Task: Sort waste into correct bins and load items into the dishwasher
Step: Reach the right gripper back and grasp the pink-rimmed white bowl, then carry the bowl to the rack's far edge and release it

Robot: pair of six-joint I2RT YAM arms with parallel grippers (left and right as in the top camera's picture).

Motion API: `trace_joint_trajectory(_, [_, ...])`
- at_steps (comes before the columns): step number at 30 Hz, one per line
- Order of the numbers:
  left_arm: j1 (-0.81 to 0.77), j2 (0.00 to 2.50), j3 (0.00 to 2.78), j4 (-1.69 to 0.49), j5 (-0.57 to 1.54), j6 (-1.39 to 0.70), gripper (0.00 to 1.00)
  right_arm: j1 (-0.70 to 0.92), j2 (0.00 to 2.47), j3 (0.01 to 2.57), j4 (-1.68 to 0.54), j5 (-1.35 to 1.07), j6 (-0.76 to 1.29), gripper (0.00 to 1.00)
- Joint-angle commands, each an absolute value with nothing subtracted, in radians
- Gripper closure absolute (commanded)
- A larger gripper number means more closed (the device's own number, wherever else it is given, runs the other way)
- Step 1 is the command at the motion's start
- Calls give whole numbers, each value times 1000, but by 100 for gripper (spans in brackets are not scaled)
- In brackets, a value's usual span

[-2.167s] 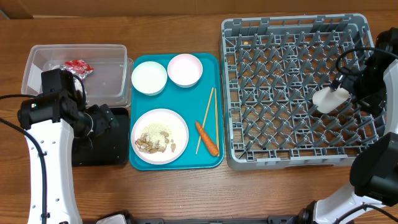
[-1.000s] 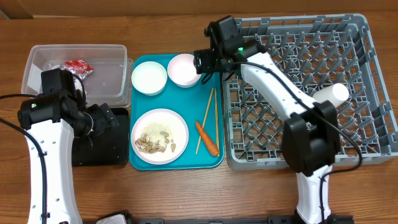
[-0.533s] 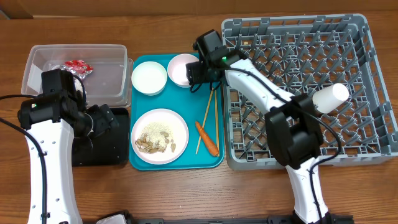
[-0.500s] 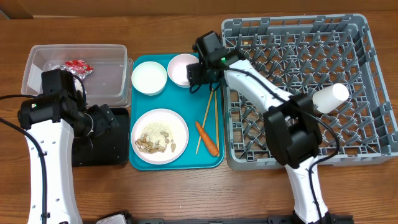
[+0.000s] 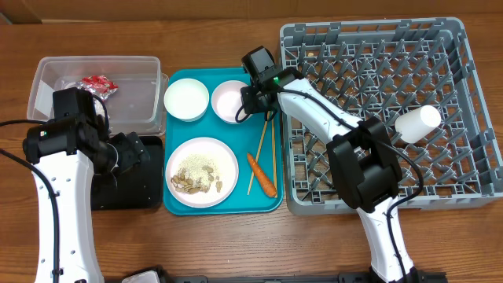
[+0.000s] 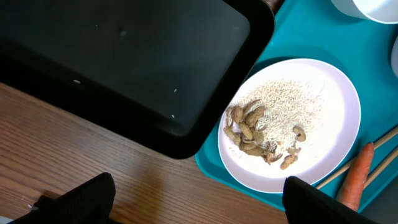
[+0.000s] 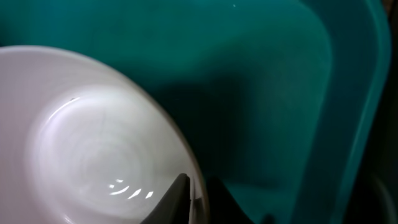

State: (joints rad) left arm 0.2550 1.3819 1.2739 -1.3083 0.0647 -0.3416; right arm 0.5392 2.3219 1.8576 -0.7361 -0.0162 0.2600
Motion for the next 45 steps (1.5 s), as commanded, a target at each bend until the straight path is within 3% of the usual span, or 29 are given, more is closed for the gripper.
trace_joint_trajectory(1, [255, 1381, 1271, -1305, 71, -336, 12, 537, 2254, 1930, -788, 91, 270, 92])
trace_joint_trajectory(10, [255, 1381, 1271, -1301, 71, -337, 12, 500, 2028, 2055, -916, 219, 255, 93])
trace_joint_trajectory(17, [255, 1381, 1271, -1300, 71, -337, 12, 386, 1892, 2056, -1052, 486, 208, 93])
trace_joint_trajectory(22, [255, 1381, 1271, -1300, 71, -337, 12, 244, 1897, 2027, -1113, 756, 228, 95])
trace_joint_trajectory(25, [255, 1381, 1271, -1300, 71, -337, 12, 153, 1914, 1985, -1118, 981, 380, 96])
trace_joint_trajectory(33, [255, 1381, 1271, -1305, 72, -337, 12, 3, 2033, 1945, -1041, 1188, 397, 96])
trace_joint_trajectory(45, [255, 1381, 1271, -1327, 72, -337, 12, -11, 2191, 1945, -907, 1172, 364, 96])
